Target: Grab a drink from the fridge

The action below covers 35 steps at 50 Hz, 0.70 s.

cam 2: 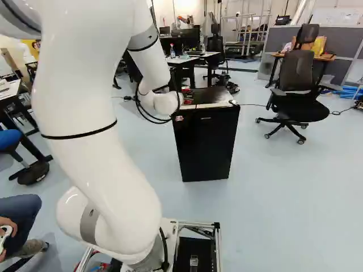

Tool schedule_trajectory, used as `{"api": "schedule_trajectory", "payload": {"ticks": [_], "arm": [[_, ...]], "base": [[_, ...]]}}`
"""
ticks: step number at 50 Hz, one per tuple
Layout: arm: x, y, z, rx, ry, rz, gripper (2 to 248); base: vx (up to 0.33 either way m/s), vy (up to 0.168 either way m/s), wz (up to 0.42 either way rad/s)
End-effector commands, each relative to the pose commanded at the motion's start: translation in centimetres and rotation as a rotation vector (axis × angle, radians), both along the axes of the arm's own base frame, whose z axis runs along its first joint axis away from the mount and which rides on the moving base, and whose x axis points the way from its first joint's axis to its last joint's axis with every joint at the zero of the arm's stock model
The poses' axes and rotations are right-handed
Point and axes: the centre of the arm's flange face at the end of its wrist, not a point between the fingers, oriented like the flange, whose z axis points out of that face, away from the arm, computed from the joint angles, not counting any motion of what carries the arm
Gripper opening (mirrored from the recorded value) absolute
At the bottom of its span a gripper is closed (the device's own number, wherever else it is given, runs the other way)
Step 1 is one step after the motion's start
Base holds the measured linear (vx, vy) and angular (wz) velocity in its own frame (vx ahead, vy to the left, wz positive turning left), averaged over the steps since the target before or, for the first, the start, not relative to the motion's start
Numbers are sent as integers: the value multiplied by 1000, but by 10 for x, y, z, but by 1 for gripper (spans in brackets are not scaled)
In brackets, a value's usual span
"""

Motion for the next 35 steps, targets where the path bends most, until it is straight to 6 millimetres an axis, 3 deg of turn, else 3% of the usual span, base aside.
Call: {"api": "schedule_trajectory", "payload": {"ticks": [35], "arm": [[-121,39,-17,13,54,53,100]], "base": [[0,0,0]]}}
